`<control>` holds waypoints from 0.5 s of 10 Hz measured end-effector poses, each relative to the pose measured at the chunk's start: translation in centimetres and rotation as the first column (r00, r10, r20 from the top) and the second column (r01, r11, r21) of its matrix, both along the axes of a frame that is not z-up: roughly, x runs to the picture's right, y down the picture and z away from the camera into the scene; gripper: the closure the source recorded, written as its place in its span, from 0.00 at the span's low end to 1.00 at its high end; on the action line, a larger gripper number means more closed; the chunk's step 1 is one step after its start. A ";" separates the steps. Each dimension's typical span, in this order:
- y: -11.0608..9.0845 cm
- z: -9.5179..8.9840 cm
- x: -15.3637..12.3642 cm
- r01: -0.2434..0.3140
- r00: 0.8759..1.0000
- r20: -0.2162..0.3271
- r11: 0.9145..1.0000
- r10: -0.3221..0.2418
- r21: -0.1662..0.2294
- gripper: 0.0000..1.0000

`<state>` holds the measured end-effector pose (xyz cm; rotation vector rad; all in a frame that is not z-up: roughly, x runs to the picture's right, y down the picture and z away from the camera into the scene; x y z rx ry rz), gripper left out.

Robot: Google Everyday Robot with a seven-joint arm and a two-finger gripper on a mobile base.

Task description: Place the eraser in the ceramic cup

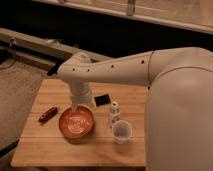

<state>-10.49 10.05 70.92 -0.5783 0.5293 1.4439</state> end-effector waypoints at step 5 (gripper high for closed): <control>-4.2 7.8 2.2 0.006 0.998 -0.069 1.000 -0.006 0.005 0.35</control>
